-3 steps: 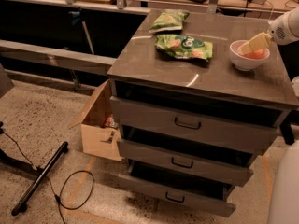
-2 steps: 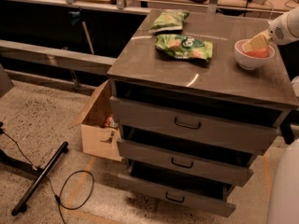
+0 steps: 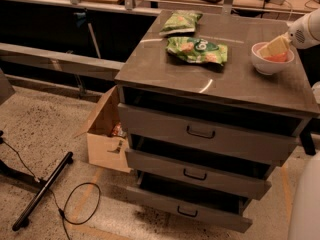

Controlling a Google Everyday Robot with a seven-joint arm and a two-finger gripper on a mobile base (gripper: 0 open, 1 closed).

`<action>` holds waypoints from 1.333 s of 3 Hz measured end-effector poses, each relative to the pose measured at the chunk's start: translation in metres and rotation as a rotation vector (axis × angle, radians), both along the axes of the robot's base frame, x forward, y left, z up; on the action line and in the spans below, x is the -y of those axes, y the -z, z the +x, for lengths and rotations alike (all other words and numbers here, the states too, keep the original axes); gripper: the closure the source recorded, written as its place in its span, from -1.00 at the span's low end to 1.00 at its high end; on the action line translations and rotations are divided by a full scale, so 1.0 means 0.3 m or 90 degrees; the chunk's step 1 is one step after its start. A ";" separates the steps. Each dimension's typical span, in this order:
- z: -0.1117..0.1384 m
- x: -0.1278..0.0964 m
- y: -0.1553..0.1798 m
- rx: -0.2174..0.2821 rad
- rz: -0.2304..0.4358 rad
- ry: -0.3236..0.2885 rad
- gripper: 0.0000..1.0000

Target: Pick apple from white bowl and place on counter

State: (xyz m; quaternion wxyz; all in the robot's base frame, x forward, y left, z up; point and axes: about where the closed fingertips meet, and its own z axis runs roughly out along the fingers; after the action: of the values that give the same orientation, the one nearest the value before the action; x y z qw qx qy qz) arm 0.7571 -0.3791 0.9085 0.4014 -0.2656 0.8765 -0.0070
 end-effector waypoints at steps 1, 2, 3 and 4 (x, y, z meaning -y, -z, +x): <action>-0.009 0.004 -0.002 0.001 -0.003 -0.001 -0.30; -0.027 0.020 -0.006 0.001 -0.008 0.007 -0.30; -0.067 0.039 0.007 -0.010 -0.015 0.017 0.00; -0.075 0.027 0.017 -0.013 -0.016 0.011 -0.04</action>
Offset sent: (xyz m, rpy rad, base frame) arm -0.0238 -0.0144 0.0093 -0.0279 -0.0114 -0.0398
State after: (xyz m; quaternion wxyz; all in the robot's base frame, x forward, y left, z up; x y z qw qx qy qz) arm 0.7346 -0.3871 0.9035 0.3889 -0.2635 0.8826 -0.0190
